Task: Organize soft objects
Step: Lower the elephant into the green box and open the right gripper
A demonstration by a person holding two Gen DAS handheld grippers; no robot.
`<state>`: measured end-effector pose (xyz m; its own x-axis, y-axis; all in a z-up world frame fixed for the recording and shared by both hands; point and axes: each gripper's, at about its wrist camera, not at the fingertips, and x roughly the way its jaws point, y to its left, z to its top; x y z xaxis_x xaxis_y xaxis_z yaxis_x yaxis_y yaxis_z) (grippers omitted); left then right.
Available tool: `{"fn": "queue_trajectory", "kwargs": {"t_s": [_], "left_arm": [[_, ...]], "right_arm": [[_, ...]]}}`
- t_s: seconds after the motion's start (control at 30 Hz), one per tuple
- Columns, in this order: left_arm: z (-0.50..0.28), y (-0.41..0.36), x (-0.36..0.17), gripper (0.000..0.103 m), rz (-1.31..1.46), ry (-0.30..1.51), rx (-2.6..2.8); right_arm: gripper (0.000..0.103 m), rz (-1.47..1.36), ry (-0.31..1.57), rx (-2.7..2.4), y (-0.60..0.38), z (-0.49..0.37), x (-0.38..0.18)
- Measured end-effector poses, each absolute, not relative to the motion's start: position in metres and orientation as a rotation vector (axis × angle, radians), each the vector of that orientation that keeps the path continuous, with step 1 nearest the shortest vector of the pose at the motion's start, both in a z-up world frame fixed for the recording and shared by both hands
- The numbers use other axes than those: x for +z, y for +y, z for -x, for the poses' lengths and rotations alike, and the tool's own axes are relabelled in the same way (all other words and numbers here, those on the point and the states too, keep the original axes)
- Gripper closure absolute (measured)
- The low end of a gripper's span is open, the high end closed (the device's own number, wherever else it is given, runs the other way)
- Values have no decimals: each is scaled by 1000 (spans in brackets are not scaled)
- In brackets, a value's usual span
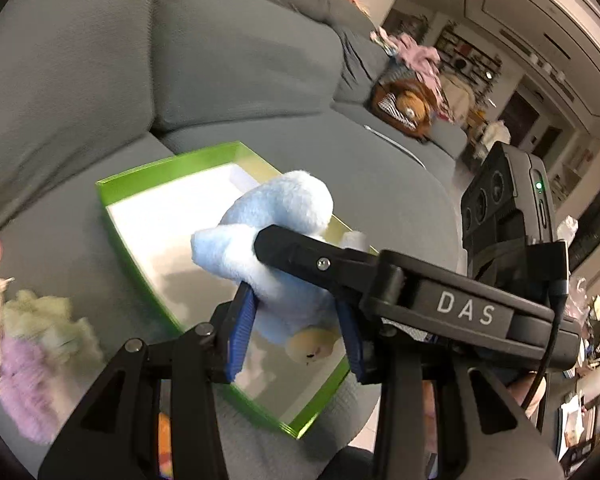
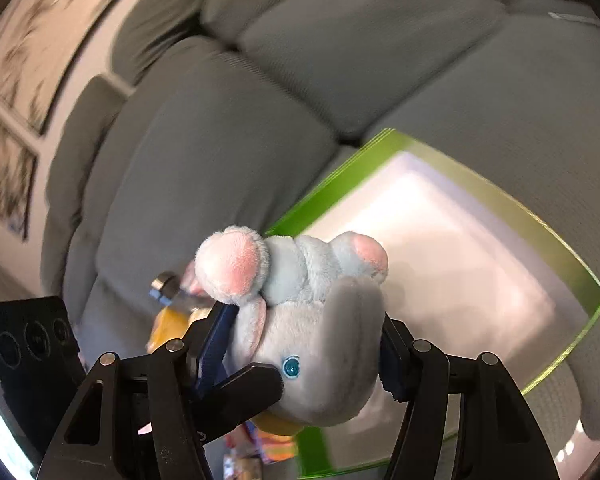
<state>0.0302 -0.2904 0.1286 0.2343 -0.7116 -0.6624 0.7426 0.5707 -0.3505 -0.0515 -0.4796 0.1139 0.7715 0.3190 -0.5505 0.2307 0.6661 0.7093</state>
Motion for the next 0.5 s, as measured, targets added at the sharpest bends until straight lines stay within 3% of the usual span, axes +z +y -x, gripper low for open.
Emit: {"fn": "queue_trajectory", "kwargs": {"t_s": [0.37,0.43,0.5], "left_arm": [[-30,-302,114,63,9,925,-1031],[-27,-298,116,56,7,925,-1002],[-22,-291,121,45,10,914,-981]], "right_arm": [[37,-851,721,-52,-495,52,101],[36,-834,713,-45,-494,53,104],[28,-821,688,-54,-492,57,110]]}}
